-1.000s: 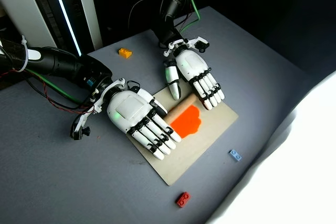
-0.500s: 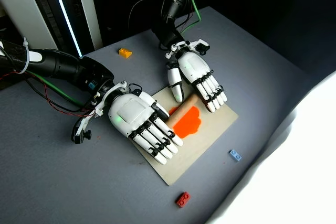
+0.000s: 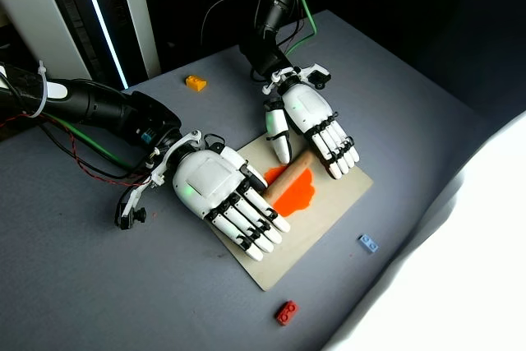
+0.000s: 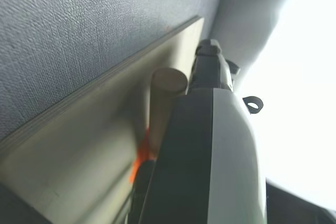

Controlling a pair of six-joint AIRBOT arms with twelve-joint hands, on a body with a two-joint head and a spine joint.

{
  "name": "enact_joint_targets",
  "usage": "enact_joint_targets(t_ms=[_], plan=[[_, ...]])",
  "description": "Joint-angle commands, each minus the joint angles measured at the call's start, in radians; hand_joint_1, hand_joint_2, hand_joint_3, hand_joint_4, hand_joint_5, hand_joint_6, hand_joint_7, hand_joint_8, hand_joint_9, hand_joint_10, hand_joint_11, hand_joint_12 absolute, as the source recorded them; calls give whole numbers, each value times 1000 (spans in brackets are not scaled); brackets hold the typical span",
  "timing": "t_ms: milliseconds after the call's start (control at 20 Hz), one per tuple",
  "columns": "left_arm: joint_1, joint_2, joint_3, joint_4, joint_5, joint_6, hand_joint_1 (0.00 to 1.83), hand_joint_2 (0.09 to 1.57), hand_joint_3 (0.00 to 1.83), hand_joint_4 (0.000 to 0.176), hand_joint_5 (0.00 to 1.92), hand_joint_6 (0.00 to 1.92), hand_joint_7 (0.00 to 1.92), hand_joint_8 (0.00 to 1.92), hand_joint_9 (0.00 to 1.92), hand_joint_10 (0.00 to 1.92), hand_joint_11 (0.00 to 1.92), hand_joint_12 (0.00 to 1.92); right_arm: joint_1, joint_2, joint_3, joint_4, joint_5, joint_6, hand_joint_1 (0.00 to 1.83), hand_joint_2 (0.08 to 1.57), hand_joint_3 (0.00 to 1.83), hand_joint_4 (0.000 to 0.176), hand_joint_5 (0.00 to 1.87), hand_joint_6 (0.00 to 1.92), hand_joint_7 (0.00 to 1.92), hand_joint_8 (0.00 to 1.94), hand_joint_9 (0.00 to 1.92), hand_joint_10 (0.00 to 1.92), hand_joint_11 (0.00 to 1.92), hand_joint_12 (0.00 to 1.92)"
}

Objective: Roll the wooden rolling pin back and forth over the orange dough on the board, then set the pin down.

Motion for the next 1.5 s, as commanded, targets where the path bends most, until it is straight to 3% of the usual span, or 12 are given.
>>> enact_joint_targets(t_ms=[0, 400, 750, 900, 1450], plan=[[-8, -1, 9, 61, -92, -5, 0, 1420, 0, 0, 21, 7, 34, 6, 10, 4, 9, 4, 16, 2, 6, -78, 83, 8, 0, 1436, 0, 0, 163, 6, 131, 10, 98, 2, 0, 139], [-16, -12, 33, 61, -72, -10, 0, 1408, 0, 0, 18, 5, 39, 6, 12, 2, 3, 5, 31, 0, 40, -78, 51, 28, 0, 1430, 0, 0, 139, 6, 116, 6, 78, 5, 0, 169], [-36, -15, 57, 60, -38, -25, 0, 1422, 0, 0, 31, 6, 41, 4, 6, 1, 0, 3, 44, -5, 63, -78, 26, 46, 0, 1421, 0, 0, 141, 0, 108, 0, 62, 0, 0, 87], [-39, -16, 63, 55, -26, -27, 0, 1432, 3, 0, 26, 3, 46, 5, 11, 3, 0, 0, 50, -5, 76, -78, 0, 62, 0, 1419, 0, 0, 159, 5, 130, 4, 88, 7, 0, 190], [-44, -19, 98, 54, 7, -43, 0, 1426, 0, 0, 4, 0, 29, 1, 3, 0, 0, 0, 65, -9, 115, -78, -65, 103, 0, 1414, 0, 0, 175, 11, 151, 3, 97, 6, 0, 172]])
